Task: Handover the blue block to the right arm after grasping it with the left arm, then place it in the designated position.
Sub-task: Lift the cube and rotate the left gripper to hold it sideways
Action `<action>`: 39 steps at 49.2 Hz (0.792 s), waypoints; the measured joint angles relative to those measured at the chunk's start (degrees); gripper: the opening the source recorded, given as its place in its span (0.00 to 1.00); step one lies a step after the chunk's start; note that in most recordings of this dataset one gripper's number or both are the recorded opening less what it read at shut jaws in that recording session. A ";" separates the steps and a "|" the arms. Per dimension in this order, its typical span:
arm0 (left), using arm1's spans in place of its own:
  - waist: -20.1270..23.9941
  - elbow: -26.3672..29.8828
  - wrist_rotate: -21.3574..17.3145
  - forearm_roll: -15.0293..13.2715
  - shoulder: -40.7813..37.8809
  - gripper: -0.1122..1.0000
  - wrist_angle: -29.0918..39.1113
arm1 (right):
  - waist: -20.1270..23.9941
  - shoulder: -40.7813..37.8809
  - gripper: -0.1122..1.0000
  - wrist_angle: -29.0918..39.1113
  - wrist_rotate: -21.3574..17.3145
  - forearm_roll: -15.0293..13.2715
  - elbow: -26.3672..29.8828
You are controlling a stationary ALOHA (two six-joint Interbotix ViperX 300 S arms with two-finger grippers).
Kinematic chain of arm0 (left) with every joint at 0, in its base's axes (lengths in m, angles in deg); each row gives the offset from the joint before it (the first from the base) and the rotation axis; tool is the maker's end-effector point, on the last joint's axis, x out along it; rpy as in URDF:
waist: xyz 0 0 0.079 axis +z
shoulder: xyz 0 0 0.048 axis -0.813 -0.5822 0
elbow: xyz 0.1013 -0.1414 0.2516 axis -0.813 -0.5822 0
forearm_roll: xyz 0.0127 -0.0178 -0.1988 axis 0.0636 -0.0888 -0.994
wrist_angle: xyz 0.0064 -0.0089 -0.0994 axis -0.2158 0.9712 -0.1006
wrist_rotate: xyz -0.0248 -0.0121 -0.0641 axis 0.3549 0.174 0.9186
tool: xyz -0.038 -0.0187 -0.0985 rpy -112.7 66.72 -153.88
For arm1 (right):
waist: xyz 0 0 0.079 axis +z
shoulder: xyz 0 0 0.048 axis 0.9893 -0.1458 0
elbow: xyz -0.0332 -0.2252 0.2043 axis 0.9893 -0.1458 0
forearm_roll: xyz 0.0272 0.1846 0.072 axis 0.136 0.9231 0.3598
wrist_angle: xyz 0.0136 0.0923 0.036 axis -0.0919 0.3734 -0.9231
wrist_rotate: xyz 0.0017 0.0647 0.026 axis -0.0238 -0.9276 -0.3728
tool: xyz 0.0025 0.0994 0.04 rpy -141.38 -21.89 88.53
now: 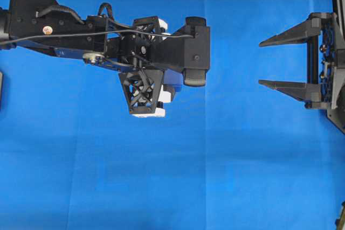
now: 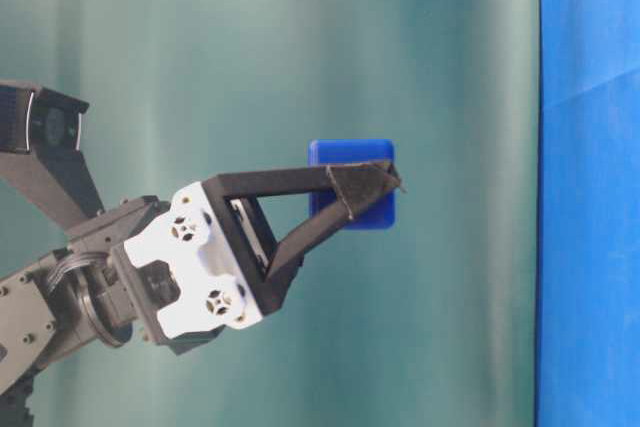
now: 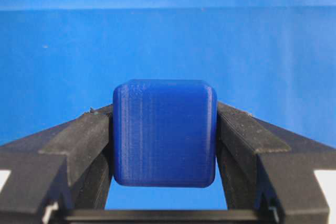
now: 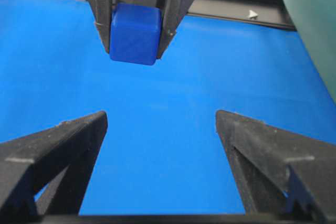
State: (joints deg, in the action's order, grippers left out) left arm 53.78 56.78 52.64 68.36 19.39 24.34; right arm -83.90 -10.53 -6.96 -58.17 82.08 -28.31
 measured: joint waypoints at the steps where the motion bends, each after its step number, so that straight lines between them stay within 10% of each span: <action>1: 0.00 0.09 0.09 0.00 0.00 0.53 0.00 | 0.09 0.00 0.97 -0.09 0.00 0.00 0.00; 24: 0.00 -1.14 0.26 0.00 1.85 0.53 -2.20 | 0.09 0.00 0.97 -0.09 0.00 0.00 0.00; 39: 0.00 -11.60 0.35 0.00 9.32 0.53 -19.42 | 0.00 0.09 0.97 0.00 0.00 -0.09 0.00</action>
State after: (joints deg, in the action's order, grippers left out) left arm 53.78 45.18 52.99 68.36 28.71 4.92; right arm -83.90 -10.44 -6.96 -58.17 82.00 -28.31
